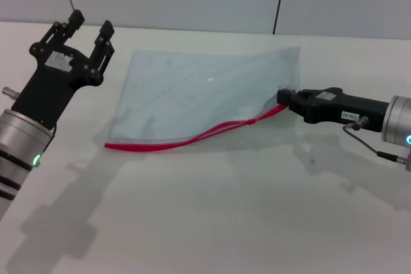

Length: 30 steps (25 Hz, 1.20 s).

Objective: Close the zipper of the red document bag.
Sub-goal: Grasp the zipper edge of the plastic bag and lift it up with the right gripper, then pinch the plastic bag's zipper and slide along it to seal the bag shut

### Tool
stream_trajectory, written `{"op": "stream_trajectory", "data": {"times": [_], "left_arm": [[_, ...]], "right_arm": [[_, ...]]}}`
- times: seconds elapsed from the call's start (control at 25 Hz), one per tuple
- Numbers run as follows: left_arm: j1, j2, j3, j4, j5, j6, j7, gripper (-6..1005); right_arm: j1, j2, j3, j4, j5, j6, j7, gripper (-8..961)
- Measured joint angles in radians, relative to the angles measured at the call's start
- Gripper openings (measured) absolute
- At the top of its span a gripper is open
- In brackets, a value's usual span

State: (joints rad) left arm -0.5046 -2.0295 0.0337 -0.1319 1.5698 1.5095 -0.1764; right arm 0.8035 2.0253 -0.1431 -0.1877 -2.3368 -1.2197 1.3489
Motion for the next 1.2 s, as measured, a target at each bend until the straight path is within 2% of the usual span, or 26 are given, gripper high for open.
{"op": "stream_trajectory", "data": {"times": [0.36, 0.6, 0.88, 1.2], "left_arm": [[0.0, 0.0, 0.003, 0.0, 0.005, 0.0, 0.0, 518], [-0.028, 0.003, 0.07, 0.001, 0.106, -0.001, 0.017, 518], [-0.057, -0.004, 0.157, -0.017, 0.182, -0.002, 0.171, 518], [-0.066, -0.006, 0.162, -0.049, 0.258, -0.002, 0.324, 517]], "right_arm": [[-0.012, 0.0, 0.03, 0.007, 0.029, -0.073, -0.079, 55], [0.004, 0.002, 0.041, 0.037, 0.086, -0.102, -0.079, 48], [0.064, 0.005, 0.045, 0.085, 0.117, -0.096, -0.076, 43], [0.093, 0.006, 0.052, 0.116, 0.119, -0.084, -0.068, 42]]}}
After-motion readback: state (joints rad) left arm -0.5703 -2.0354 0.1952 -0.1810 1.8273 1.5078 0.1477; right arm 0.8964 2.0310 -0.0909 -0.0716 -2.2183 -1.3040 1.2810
